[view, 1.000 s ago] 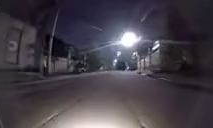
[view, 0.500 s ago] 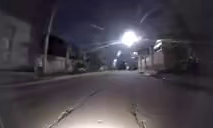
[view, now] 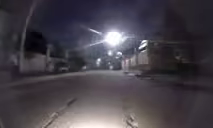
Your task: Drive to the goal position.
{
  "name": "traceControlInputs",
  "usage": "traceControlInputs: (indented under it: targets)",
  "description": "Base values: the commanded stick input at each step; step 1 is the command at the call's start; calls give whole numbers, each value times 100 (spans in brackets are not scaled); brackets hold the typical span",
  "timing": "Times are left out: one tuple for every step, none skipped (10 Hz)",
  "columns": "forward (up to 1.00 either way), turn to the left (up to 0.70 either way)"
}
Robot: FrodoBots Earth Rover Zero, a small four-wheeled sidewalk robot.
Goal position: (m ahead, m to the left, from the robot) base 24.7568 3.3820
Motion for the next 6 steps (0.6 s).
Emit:
traceControlInputs:
  targets:
    - [100, 0]
    - [100, 0]
    - [100, 0]
    - [100, 0]
    - [100, 0]
    - [100, 0]
